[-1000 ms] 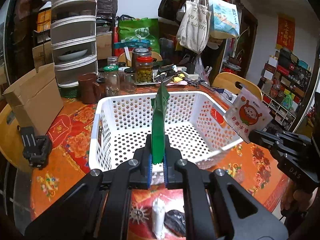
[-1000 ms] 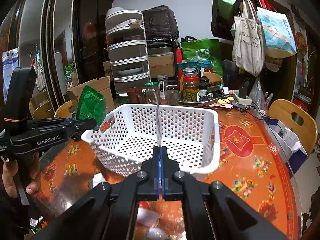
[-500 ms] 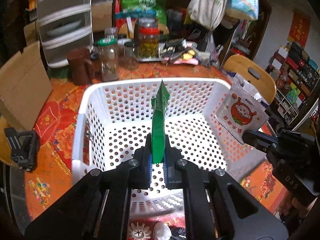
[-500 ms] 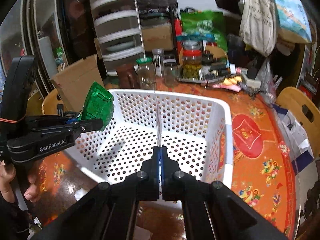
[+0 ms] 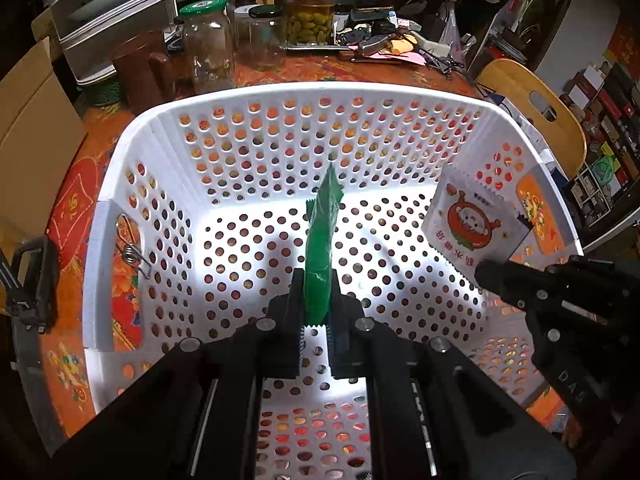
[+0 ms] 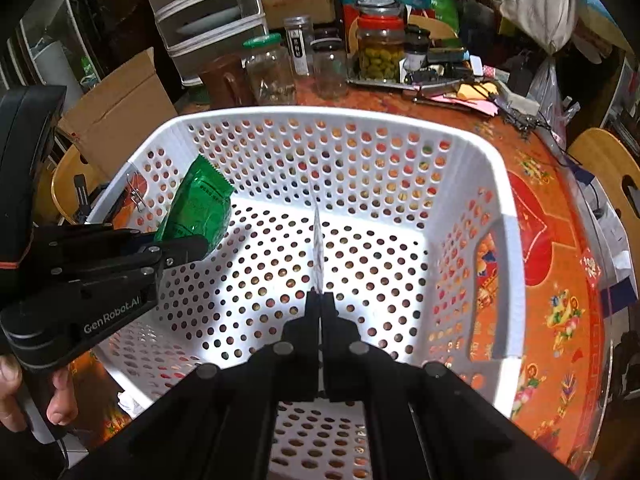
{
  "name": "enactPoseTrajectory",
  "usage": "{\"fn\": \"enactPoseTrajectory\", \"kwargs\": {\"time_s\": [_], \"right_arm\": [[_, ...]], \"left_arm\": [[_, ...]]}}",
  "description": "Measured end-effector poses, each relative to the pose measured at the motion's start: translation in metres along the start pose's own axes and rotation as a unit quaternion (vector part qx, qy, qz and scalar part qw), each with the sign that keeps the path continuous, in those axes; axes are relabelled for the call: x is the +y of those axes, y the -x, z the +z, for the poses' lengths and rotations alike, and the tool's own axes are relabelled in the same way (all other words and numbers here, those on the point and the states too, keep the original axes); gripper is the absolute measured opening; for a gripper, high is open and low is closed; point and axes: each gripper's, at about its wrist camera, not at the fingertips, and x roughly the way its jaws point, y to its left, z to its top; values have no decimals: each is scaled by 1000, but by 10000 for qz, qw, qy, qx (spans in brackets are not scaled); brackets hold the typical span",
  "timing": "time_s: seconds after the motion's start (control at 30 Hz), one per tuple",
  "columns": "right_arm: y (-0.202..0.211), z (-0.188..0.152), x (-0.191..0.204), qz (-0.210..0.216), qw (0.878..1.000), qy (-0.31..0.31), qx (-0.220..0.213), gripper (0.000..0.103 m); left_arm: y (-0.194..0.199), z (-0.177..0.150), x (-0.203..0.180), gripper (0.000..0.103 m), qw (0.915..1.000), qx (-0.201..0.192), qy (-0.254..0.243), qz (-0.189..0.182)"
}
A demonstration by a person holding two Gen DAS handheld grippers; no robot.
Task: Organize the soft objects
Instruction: 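Lift the green packet with the left tool and drop it into the basket, then withdraw the left tool from the basket back toward the table items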
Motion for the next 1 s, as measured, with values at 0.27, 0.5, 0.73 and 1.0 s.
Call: {"fn": "enactPoseTrajectory", "kwargs": {"time_s": [0.27, 0.5, 0.73, 1.0], "right_arm": [[-1, 1, 3, -83, 10000, 0, -51, 1], [19, -3, 1, 5, 9991, -32, -420, 65], [52, -13, 2, 110, 9964, 23, -844, 81], [93, -35, -2, 187, 9897, 3, -1417, 100]], "left_arm": [[8, -1, 4, 49, 9997, -234, 59, -49], [41, -6, 4, 76, 9972, -739, -15, -96], [84, -19, 7, 100, 9915, -1295, -27, -91], [131, -48, 18, 103, 9848, -1716, 27, -259]]}}
